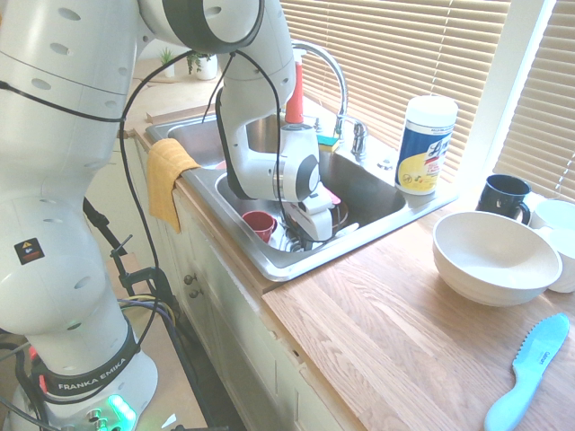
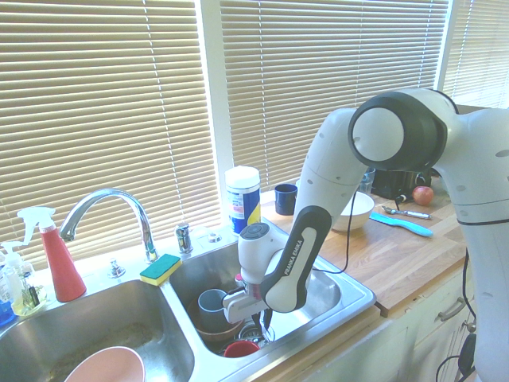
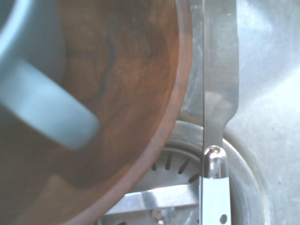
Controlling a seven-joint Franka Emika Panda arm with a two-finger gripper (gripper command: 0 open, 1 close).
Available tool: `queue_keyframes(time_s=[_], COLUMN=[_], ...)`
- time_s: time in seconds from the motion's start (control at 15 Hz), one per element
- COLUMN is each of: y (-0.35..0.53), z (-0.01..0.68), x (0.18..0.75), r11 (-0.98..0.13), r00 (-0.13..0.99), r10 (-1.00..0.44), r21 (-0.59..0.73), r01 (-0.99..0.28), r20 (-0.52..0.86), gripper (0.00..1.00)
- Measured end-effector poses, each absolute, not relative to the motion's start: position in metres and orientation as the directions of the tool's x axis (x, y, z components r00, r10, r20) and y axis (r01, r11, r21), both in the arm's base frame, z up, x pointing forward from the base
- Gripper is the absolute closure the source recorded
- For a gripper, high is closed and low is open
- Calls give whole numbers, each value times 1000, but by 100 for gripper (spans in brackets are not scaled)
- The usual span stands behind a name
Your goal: Put the knife into the sink
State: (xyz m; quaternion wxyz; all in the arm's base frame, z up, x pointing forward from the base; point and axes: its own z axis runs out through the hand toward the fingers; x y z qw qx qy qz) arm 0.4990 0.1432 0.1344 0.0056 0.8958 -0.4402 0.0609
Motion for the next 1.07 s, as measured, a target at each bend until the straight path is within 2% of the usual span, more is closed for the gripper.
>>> queue_keyframes(time_s=[0.2, 0.27, 1.07], y=[137, 136, 136], z=[126, 124, 143], x=[503, 504, 518], r11=[-603, -602, -585], r00=[596, 594, 573], r10=[-795, -796, -809], r21=[-48, -49, -86], r01=[-796, -797, -806], r20=[112, 111, 131], gripper=[100, 0, 0])
